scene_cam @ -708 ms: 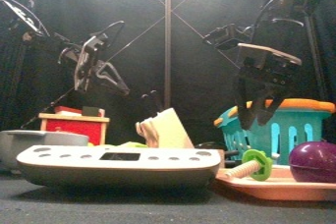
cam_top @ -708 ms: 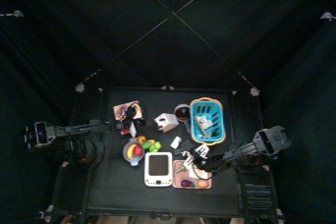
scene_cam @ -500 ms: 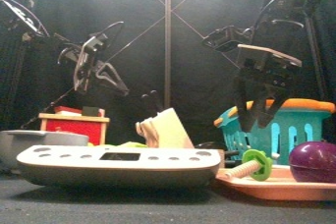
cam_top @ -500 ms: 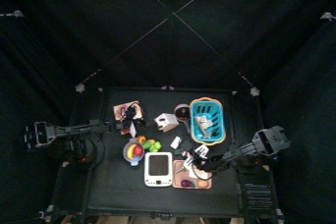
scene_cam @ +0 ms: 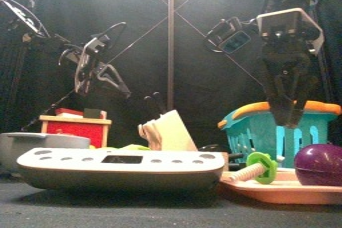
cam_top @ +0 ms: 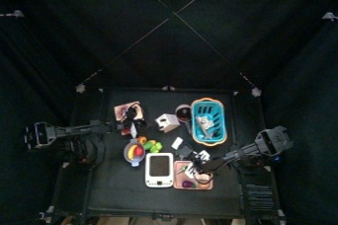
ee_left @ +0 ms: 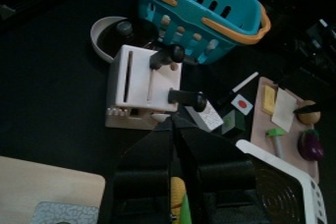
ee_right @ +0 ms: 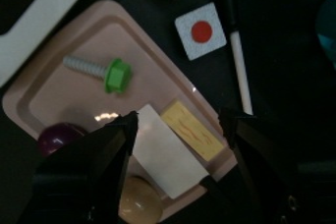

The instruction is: Grab cleaver handle

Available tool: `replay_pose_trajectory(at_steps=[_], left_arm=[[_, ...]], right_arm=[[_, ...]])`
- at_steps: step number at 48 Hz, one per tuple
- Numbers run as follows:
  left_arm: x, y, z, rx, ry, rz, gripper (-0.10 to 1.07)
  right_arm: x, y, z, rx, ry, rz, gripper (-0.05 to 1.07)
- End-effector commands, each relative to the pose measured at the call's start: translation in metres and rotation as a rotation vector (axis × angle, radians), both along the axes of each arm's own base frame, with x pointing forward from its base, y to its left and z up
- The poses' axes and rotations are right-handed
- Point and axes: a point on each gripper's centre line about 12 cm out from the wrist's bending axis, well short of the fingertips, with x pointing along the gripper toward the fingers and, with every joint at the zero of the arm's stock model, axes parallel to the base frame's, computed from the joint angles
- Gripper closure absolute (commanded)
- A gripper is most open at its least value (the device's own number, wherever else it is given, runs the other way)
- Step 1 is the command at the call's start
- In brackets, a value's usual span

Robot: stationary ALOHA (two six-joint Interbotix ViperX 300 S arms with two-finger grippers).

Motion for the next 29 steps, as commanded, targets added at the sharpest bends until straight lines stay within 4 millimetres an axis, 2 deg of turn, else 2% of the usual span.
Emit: replay_pose_trajectory(at_steps=[1, 10, 18, 29], left_arm=[[0.001, 0.001, 0.005, 0.006, -0.017, 0.0, 0.54], [0.001, 0.001, 0.005, 0.008, -0.017, 0.0, 0.54], [0.001, 0.001, 0.005, 0.008, -0.016, 0.001, 0.54], [0.001, 0.001, 0.004, 0.007, -0.014, 0.001, 0.54]], right_arm=[[-0.001, 0.011, 0.014, 0.022, -0.027, 0.025, 0.06], [-0.036, 0.032, 0.01, 0.014, 0.162, 0.041, 0.06], [-0.067, 0.03, -0.002, 0.026, 0.256, 0.031, 0.06], [-0.088, 0.018, -0.025, 0.085, 0.153, 0.034, 0.06]])
